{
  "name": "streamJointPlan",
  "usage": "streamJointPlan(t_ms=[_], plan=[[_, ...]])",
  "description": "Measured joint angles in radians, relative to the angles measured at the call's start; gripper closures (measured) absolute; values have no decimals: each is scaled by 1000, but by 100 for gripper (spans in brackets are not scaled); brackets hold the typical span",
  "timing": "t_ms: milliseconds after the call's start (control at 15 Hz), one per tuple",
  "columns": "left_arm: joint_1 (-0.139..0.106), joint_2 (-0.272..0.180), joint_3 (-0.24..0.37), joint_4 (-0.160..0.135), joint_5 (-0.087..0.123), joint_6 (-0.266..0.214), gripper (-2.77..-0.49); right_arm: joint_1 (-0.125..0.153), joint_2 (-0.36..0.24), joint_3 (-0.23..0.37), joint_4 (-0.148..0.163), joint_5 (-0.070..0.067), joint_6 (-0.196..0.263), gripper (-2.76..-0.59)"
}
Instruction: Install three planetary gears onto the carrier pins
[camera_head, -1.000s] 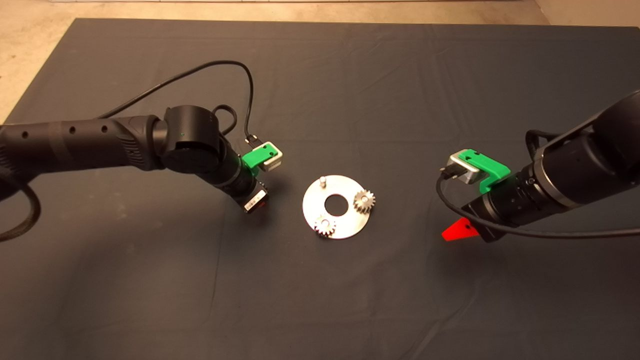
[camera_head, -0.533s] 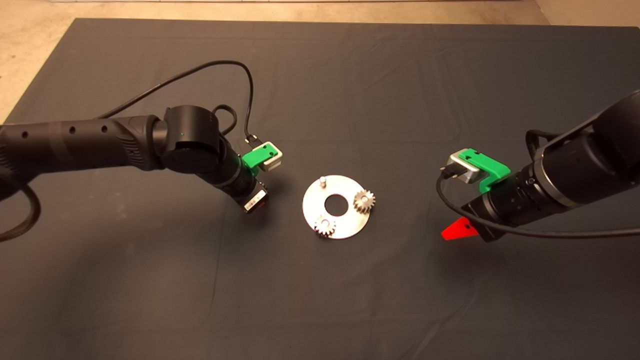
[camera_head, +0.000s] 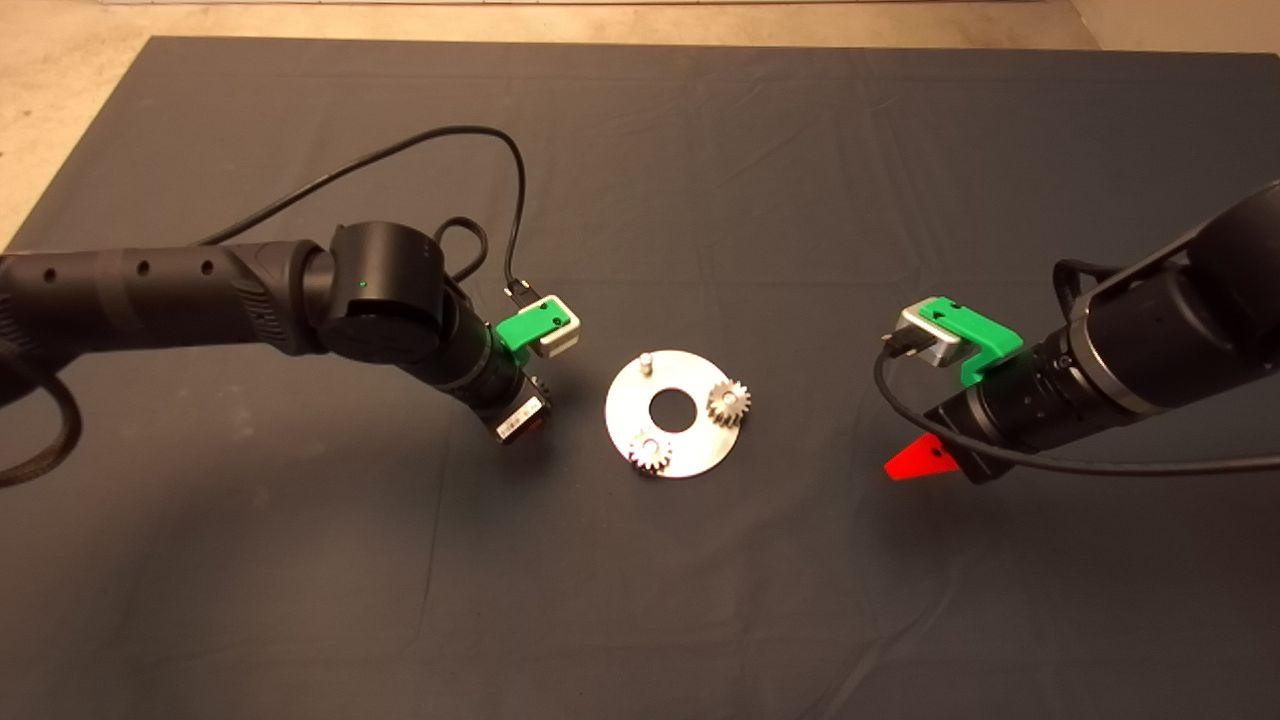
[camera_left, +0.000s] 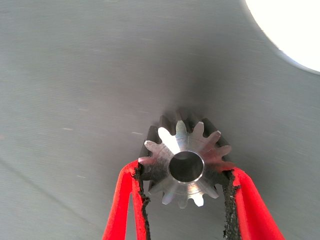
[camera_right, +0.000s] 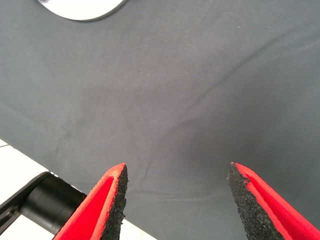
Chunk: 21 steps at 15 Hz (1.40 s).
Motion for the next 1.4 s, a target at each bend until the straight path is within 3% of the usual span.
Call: streamJointPlan(t_ms=[133, 267, 400, 467, 600, 800, 867, 933, 1200, 1400], plan=[[-15, 17, 23, -2, 30, -23, -57, 0, -2, 0, 0, -5, 0, -147], [-65, 42, 29, 0, 61, -25, -57, 1, 1, 0, 0, -4, 1, -147], [-103, 46, 31, 1, 113, -25, -56, 3, 0, 0, 0, -5, 1, -147], [-111, 55, 33, 1, 133, -25, -55, 3, -1, 0, 0, -7, 1, -147], [-111, 92, 36, -1, 151, -25, -55, 4, 0, 0, 0, -4, 0, -147], [-111, 198, 27, -1, 143, -25, -55, 3, -7, 5, 0, -6, 1, -147], [-111, 222, 13, -2, 125, -25, -55, 3, -10, 9, 0, -6, 0, -147], [-111, 223, 7, -1, 123, -25, -55, 3, -10, 9, 0, -7, 1, -147], [-111, 198, -13, -1, 148, -25, -55, 4, 0, 14, 0, -3, 1, -147], [-111, 218, -67, -1, 125, -11, -55, 3, -1, 16, 0, -4, 1, -147]])
